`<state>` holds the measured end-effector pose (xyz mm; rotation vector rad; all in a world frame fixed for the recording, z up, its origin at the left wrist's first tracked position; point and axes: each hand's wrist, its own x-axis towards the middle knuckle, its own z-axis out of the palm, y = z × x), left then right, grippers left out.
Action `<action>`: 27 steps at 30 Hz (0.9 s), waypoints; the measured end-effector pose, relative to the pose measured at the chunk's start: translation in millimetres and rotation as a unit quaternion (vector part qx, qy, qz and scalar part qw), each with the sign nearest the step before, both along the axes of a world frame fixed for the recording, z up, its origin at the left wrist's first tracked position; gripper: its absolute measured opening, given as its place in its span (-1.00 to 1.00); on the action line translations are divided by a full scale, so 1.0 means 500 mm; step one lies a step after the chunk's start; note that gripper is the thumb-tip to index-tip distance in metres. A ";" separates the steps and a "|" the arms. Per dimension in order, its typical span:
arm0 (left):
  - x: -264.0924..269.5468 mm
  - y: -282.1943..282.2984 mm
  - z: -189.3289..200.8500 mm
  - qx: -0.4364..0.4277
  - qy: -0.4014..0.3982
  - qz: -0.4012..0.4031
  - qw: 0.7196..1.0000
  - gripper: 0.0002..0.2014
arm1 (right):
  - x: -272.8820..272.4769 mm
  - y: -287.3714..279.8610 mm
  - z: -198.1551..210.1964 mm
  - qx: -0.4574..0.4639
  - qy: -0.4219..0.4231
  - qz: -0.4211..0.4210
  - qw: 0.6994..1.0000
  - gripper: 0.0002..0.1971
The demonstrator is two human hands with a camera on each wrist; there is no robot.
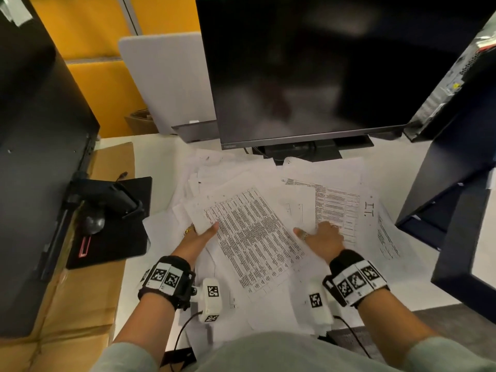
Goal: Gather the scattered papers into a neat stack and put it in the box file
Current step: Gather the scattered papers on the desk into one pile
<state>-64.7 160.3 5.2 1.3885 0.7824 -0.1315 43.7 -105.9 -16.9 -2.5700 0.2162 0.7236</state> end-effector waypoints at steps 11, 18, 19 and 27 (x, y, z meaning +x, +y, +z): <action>-0.024 -0.053 0.006 -0.039 0.007 -0.055 0.998 -0.65 | 0.001 0.010 0.026 0.260 0.051 0.002 0.964 -0.43; -0.059 -0.050 0.105 0.041 -0.106 -0.088 0.990 -0.63 | 0.009 0.006 0.121 0.462 0.003 0.006 0.887 0.04; -0.060 -0.043 0.119 0.046 -0.123 -0.082 0.988 -0.62 | 0.008 0.008 0.135 0.479 -0.006 0.010 0.878 0.04; -0.041 -0.025 0.203 0.093 -0.234 -0.044 0.967 -0.52 | -0.011 0.036 0.234 0.512 -0.045 0.080 0.854 -0.44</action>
